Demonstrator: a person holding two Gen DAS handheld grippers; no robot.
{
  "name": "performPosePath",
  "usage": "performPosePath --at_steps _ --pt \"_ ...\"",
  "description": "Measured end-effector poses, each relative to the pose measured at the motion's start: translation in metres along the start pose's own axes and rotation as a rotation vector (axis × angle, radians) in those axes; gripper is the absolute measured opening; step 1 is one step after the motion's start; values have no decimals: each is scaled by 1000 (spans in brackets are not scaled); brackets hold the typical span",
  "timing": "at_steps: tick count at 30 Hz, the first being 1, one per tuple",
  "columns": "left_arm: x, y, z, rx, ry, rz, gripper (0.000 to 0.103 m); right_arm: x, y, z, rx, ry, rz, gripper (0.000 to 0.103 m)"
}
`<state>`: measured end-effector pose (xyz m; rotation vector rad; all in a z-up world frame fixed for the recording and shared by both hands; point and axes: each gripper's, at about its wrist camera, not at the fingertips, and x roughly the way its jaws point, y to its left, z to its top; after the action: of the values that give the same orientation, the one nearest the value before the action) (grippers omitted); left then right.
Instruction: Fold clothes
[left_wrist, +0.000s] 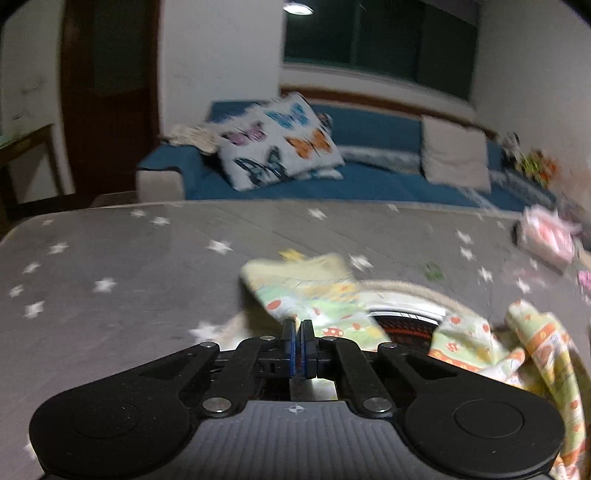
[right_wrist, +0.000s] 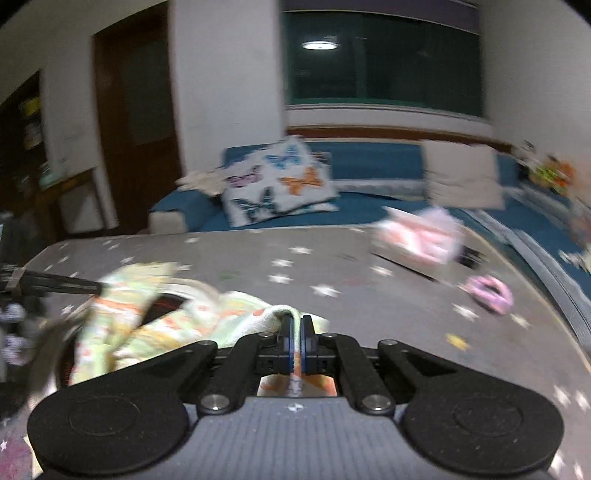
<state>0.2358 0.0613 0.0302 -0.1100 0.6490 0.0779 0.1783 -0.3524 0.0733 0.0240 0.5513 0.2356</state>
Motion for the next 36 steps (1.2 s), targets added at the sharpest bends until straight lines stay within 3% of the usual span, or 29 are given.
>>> performPosePath --at_steps 7,12,15,16,18,22,23,25,31,36 --pt "-81 53 -23 -109 -77 105 2 -47 -65 -41 187 -9 -129 3" --pt "-134 77 -65 -135 -37 160 2 -70 -82 -82 253 66 -164 3" --pt "-151 82 -88 -93 36 169 3 -82 -87 -98 276 116 -162 6" --pt "-155 85 -93 -89 63 173 3 -85 -88 -98 274 118 -170 14" --pt "-157 87 -96 -75 96 163 8 -91 -88 -96 265 113 -190 15" --pt "-166 78 -83 -27 54 138 11 -92 -81 -71 220 65 -182 15" --pt "-168 73 -80 -8 35 125 16 -89 -77 -64 200 59 -169 16" --pt "-162 61 -69 14 15 80 24 -79 -69 -52 171 59 -128 16" --pt "-105 6 -40 127 31 -36 24 -14 -41 -27 118 138 8 18" --pt "-33 -27 -15 187 80 -60 29 38 -24 -16 108 188 70 30"
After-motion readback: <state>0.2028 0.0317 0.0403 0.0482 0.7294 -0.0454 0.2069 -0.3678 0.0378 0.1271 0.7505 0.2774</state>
